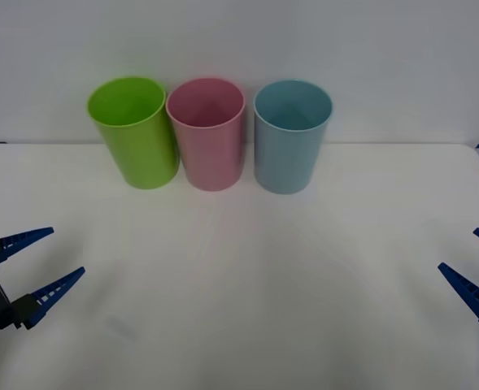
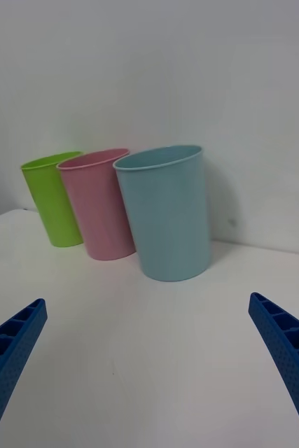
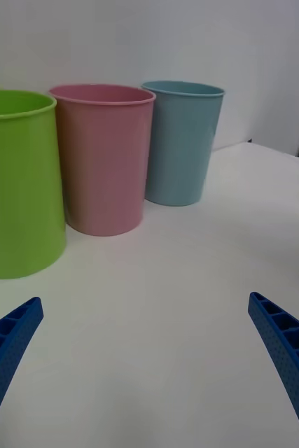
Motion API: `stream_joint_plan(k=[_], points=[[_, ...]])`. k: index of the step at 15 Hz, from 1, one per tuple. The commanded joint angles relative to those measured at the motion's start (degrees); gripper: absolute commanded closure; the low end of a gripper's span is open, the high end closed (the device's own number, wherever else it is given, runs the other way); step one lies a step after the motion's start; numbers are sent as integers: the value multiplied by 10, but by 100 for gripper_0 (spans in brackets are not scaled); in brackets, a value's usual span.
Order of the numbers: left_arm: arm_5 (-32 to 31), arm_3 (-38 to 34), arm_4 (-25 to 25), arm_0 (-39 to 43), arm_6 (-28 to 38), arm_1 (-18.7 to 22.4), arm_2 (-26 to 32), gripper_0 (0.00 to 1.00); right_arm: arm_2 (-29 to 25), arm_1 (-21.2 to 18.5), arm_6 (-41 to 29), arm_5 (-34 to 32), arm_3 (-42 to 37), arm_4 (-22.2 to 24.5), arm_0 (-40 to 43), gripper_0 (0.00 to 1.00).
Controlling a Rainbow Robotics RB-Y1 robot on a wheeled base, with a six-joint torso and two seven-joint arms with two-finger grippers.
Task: Grasp the object on the table and drop it into the matching bin: aluminum can to the light blue bin, PET bottle to the pink bin.
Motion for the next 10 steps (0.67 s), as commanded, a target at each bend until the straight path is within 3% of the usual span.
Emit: stream_joint_plan(k=[1, 5, 10], points=[[0, 0, 1, 15, 0, 15, 5, 0, 0, 0, 0, 0, 0, 0, 0, 0], [12, 0, -3, 23, 2, 44, 0, 0, 0, 0, 0, 0, 0, 0, 0, 0], [12, 0, -3, 23, 2, 44, 0, 0, 0, 0, 0, 0, 0, 0, 0, 0]])
